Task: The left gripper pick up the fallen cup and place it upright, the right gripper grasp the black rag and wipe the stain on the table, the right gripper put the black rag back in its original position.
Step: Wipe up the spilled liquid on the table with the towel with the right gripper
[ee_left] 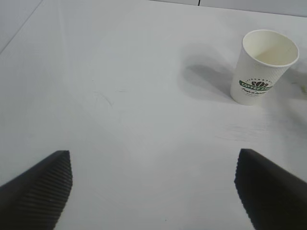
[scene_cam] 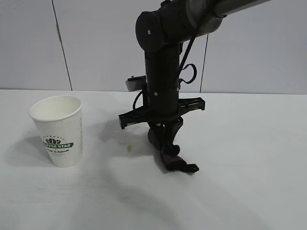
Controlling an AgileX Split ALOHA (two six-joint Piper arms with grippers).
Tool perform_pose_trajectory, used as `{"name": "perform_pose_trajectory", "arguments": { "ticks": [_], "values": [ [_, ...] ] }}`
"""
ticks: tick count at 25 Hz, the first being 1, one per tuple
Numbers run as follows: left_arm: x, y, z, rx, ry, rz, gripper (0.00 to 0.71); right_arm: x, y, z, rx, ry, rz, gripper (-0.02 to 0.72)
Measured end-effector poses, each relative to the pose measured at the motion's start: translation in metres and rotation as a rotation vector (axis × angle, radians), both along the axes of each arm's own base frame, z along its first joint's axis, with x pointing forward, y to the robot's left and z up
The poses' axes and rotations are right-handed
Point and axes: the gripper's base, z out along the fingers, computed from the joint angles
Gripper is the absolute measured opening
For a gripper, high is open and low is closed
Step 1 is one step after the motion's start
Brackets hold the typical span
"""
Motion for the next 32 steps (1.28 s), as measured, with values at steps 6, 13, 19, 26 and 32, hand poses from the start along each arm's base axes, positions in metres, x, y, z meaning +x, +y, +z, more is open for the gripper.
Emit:
{"name": "perform_pose_trajectory", "arguments": {
  "ticks": [6,13,19,26,32],
  "values": [
    [0.000,0.000,0.000,0.000,0.000,0.000,0.664,-0.007,0.027,0.004,0.238,0.039,-0.023,0.095],
    [0.000,0.000,0.000,0.000,0.000,0.000,0.664,-0.016,0.042,0.004,0.250,0.023,0.014,0.095],
    [0.000,0.000,0.000,0.000,0.000,0.000,0.664,-0.016,0.040,-0.006,0.168,0.004,0.064,0.095],
    [0.000,0.000,0.000,0.000,0.000,0.000,0.664,-0.009,0.031,-0.006,0.072,-0.074,0.061,0.095],
    [0.000,0.000,0.000,0.000,0.000,0.000,0.664,-0.006,0.027,-0.006,0.021,-0.104,0.058,0.095]
  ]
}}
